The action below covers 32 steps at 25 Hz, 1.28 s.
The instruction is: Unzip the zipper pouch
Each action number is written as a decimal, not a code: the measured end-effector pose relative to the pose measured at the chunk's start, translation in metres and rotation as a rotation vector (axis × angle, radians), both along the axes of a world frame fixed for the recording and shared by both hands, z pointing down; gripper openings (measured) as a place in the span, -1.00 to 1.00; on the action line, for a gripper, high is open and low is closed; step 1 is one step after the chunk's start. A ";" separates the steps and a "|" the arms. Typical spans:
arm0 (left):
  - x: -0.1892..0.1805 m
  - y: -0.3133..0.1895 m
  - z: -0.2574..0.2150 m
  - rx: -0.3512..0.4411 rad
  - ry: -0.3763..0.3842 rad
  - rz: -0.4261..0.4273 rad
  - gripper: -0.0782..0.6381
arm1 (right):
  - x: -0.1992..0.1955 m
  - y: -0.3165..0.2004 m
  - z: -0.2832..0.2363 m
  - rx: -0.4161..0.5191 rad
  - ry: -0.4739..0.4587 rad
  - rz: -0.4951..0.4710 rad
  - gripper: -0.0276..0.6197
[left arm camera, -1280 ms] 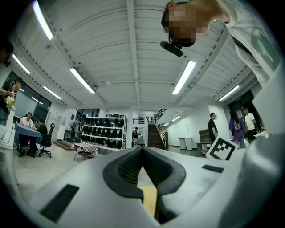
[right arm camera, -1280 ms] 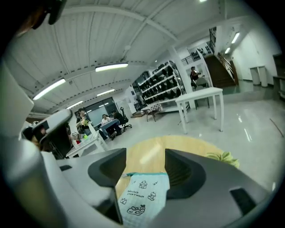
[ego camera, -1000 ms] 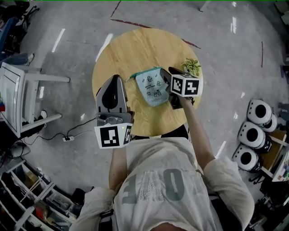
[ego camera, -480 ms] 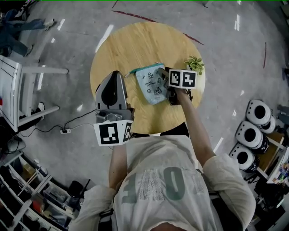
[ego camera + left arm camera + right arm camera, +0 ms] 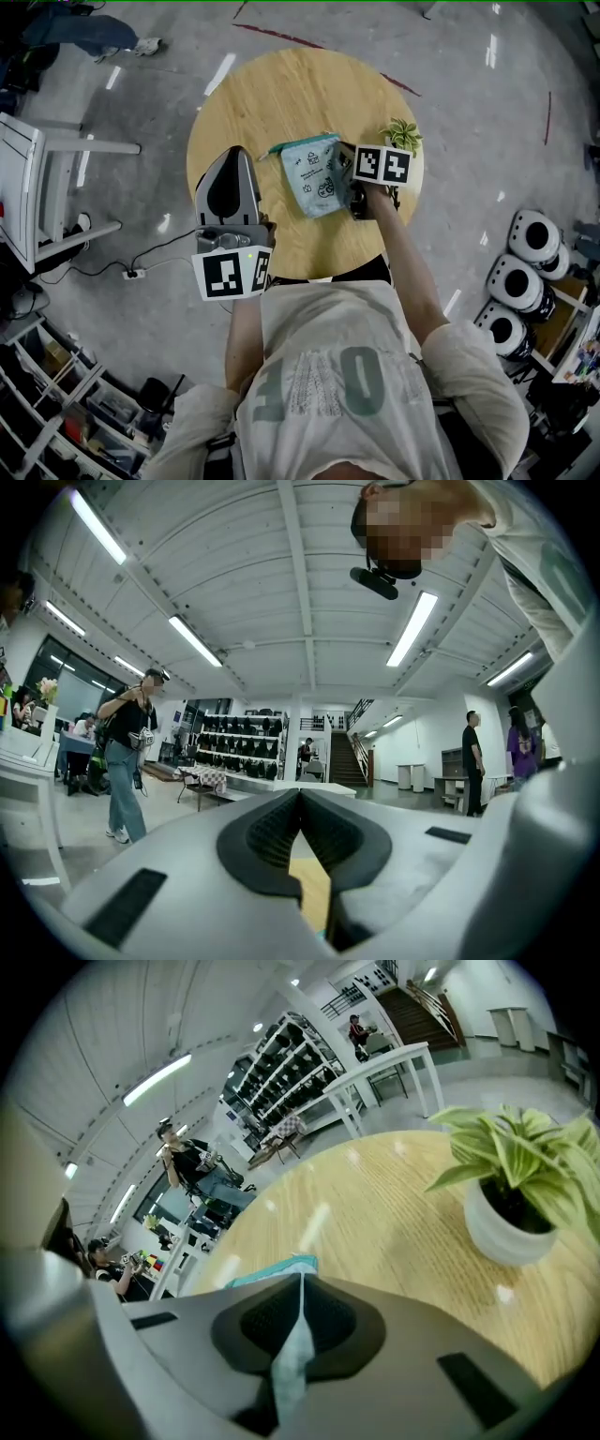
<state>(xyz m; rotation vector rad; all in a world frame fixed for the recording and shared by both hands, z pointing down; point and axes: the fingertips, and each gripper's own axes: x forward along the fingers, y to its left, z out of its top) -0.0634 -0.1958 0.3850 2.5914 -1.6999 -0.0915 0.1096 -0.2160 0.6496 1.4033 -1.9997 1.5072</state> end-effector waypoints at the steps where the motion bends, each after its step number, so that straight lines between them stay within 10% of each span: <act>1: 0.000 0.001 -0.002 0.004 0.001 -0.001 -0.71 | 0.000 0.000 -0.006 0.019 0.005 -0.001 -0.81; 32: 0.019 0.028 -0.125 0.240 0.013 0.106 -0.70 | -0.004 0.043 -0.368 1.115 0.528 -0.038 -0.82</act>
